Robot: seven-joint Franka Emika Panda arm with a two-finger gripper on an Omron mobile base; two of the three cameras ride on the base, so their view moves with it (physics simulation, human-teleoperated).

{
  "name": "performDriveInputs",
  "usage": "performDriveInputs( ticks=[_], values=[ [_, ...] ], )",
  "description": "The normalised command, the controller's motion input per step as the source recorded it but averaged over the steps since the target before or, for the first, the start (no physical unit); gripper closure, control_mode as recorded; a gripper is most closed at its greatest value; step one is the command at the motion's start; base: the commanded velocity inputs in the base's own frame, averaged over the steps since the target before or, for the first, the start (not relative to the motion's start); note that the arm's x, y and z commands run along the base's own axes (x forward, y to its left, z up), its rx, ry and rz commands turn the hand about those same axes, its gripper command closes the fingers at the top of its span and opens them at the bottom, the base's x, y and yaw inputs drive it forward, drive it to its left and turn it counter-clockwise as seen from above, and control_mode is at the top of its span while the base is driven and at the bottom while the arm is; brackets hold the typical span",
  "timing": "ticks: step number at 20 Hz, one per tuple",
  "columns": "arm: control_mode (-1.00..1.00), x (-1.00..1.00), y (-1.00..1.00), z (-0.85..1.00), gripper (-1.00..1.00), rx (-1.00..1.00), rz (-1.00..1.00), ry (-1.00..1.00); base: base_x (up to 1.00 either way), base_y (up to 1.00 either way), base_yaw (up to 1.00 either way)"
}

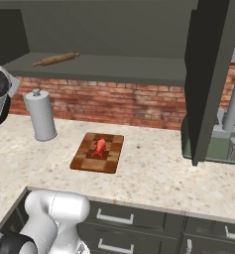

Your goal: Open the cabinet, retrieve the rolling pin, and place it next to the meat on the cutting board to prepare for tenderizing.

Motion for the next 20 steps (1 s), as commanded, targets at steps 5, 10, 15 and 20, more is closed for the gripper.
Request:
performDriveInputs(
  ticks=[5,10,15,20],
  values=[
    [-1.00,0.26,-0.45,0.09,-1.00,0.00,-0.28,0.13,0.00,0.00,0.00],
    [-1.00,0.27,-0.20,-0.06,-1.00,0.00,-0.11,0.05,0.00,0.00,0.00],
    [-1.00,0.31,-0.21,0.00,-1.00,-0.04,-0.04,0.01,0.00,0.00,0.00],
    [-1.00,0.40,-0.06,0.00,-1.00,-0.11,0.00,0.01,0.00,0.00,0.00]
  ],
)
